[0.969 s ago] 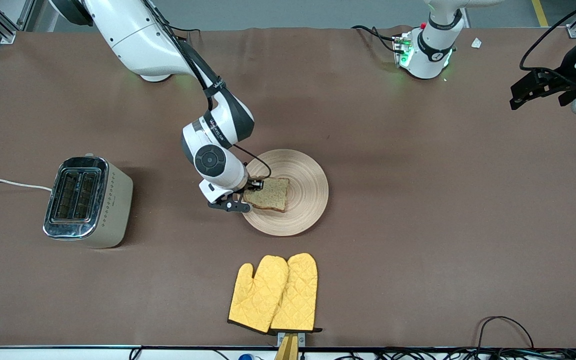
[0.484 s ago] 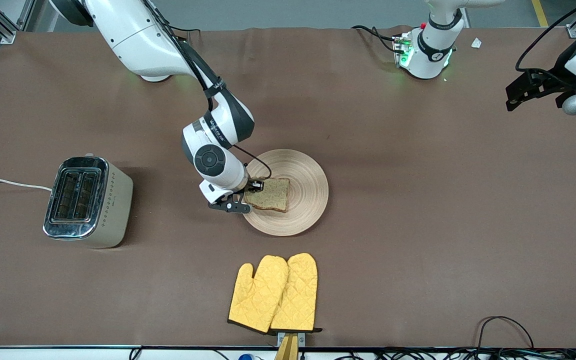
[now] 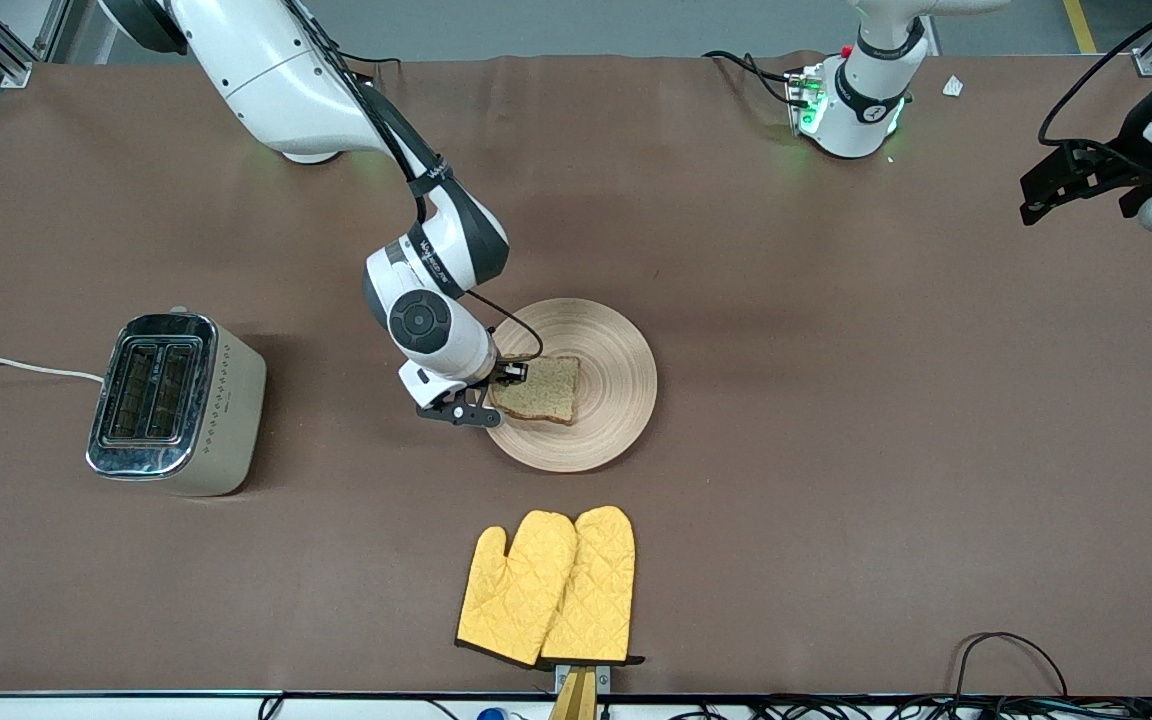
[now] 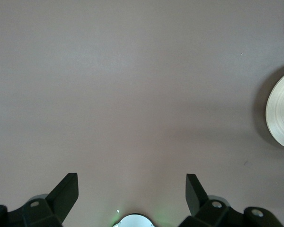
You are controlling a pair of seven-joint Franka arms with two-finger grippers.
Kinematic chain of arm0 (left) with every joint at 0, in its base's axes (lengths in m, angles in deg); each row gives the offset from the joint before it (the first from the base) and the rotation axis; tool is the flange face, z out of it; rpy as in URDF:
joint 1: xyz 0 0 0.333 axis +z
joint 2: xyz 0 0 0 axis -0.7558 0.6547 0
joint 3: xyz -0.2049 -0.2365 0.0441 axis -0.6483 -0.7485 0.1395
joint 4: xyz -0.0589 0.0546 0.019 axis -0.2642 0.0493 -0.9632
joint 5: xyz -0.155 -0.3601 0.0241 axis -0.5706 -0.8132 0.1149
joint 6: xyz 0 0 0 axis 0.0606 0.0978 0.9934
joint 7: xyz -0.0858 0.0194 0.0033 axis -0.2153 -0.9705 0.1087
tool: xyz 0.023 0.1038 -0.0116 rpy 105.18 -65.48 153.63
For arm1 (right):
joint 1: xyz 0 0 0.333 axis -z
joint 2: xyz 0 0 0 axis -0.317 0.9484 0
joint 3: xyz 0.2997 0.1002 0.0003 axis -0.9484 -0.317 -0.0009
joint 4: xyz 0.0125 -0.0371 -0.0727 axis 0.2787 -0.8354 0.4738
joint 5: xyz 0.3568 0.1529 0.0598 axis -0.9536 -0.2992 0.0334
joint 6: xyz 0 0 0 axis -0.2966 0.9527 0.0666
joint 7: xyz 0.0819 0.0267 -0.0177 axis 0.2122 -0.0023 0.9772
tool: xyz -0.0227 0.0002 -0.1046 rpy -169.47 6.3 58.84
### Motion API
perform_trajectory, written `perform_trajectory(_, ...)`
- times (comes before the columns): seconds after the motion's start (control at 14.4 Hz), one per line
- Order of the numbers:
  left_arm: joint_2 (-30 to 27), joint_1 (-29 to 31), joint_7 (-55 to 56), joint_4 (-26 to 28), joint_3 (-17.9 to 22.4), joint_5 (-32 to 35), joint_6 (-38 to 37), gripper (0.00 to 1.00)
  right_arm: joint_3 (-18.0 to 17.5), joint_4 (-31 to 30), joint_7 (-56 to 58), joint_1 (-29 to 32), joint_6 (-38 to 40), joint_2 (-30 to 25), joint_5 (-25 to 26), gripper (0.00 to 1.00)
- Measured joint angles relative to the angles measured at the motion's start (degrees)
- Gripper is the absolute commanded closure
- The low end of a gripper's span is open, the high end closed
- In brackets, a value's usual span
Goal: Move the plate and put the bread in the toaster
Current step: 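Close the right gripper on the bread slice crust edge, then lift the bread with the right gripper and carry it to the toaster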
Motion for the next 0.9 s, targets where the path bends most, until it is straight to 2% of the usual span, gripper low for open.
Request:
perform_trajectory(0.07, 0.00, 0.00, 0.00, 0.00, 0.14, 0.00, 0.00, 0.00, 0.01, 0.00, 0.00, 0.00, -0.01, 0.03, 0.00, 0.94)
perform_trajectory(0.21, 0.00, 0.21, 0.00, 0.00, 0.39, 0.00, 0.00, 0.00, 0.04, 0.00, 0.00, 0.00, -0.01, 0.04, 0.00, 0.99)
perform_trajectory(0.69, 0.00, 0.45, 0.00, 0.00, 0.71, 0.00, 0.01, 0.00, 0.03, 0.15, 0.02, -0.01, 0.45, 0.04, 0.45, 1.00)
perform_trajectory(0.9, 0.00, 0.44, 0.00, 0.00, 0.71, 0.00, 0.01, 0.00, 0.08, 2.26, 0.02, -0.01, 5.44, -0.58, 2.53, 1.00)
